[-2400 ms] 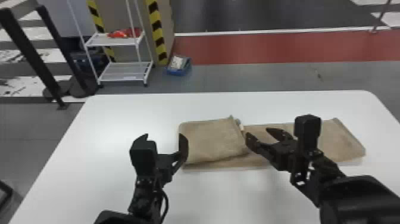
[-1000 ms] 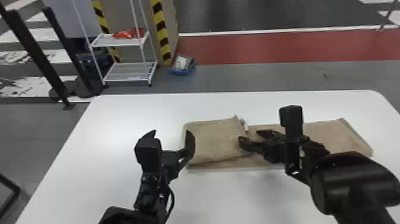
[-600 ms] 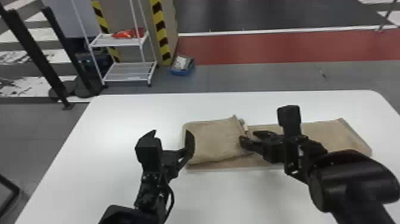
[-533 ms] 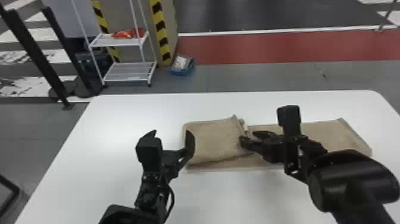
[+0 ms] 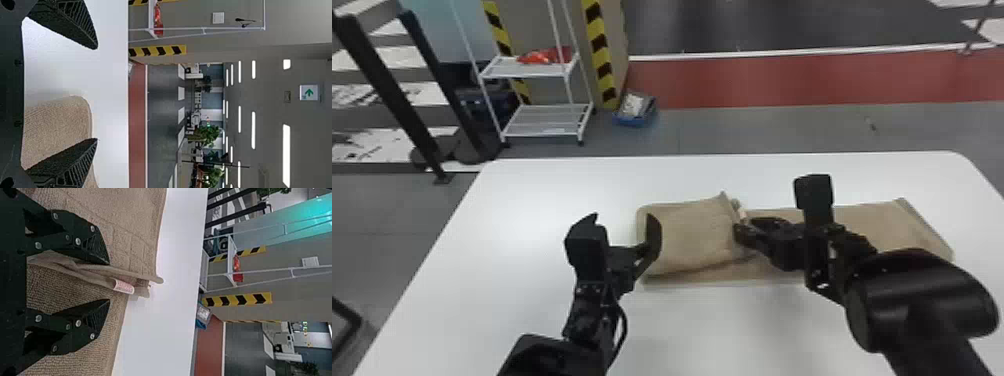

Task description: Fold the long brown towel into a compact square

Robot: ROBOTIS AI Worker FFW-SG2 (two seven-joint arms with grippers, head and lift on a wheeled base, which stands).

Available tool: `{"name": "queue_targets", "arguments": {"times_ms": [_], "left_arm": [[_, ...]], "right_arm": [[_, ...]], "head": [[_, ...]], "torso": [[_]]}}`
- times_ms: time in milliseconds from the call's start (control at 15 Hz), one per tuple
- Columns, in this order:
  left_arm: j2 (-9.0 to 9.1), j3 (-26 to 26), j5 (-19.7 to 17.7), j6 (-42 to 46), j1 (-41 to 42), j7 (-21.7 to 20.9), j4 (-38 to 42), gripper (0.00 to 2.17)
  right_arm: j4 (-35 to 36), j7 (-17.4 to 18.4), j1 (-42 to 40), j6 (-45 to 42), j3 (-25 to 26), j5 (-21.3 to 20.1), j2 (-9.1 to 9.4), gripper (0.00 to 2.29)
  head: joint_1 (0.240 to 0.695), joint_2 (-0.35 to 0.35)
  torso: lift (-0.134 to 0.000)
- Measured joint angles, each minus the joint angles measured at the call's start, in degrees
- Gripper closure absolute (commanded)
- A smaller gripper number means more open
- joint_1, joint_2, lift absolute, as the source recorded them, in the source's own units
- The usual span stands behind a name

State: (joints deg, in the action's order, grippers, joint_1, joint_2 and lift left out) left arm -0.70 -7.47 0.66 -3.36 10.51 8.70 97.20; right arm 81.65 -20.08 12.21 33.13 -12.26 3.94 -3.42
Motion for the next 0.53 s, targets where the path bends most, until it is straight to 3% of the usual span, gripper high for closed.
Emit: {"name": "queue_targets", "arguments": {"times_ms": [200,533], "left_arm": [[-0.07,0.0,-0.1,0.1,-0.4,0.0,-0.5,0.03],[-0.35,0.2,-0.4,0.1,-0.5,0.0,-0.7,0.03]], "right_arm": [[0.0,0.1,0.0,-0.2,-0.1,-0.1,0.15,1.12],[0.5,0.1,-0.4,-0.3,0.3,0.3,0.10,1.12]], "head": [[0.695,0.112],[0.695,0.114]], "torso": [[-0.118],[-0.118]]}}
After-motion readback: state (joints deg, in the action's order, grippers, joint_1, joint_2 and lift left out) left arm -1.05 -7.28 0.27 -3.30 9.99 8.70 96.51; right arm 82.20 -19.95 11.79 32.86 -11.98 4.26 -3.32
